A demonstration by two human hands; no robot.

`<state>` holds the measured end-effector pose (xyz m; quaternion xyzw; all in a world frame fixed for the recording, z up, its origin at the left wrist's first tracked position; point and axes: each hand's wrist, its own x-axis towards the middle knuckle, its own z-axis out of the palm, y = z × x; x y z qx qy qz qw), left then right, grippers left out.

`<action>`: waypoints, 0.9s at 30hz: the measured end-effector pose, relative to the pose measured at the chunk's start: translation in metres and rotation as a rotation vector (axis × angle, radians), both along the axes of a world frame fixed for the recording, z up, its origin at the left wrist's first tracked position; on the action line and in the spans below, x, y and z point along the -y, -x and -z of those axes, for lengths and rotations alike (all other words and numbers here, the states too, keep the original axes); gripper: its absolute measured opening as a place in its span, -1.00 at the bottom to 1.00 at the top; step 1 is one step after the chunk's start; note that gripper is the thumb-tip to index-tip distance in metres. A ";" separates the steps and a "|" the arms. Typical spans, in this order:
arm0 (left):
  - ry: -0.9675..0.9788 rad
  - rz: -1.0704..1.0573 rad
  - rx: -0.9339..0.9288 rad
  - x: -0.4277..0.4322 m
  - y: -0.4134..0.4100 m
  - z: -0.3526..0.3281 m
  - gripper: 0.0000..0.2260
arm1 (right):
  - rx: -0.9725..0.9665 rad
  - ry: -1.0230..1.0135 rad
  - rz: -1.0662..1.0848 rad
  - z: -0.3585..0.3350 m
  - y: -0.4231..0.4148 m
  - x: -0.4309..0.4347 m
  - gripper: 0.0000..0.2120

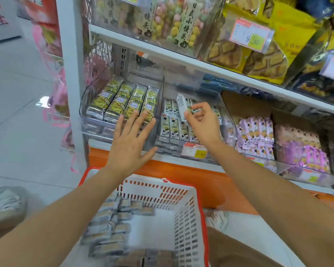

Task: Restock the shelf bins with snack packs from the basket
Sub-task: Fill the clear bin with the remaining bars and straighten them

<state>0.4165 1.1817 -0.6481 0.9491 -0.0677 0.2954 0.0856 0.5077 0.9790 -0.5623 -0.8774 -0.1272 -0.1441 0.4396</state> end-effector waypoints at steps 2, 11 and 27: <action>-0.005 -0.004 0.001 -0.002 -0.005 0.003 -0.33 | 0.024 0.088 0.041 -0.003 -0.024 -0.008 -0.80; -0.032 -0.001 0.144 -0.009 -0.020 0.013 -0.36 | 0.105 0.460 0.198 0.012 -0.084 -0.039 -0.79; -0.049 -0.004 0.078 -0.006 -0.018 0.010 -0.43 | 0.108 0.489 0.103 0.021 -0.083 -0.030 -0.77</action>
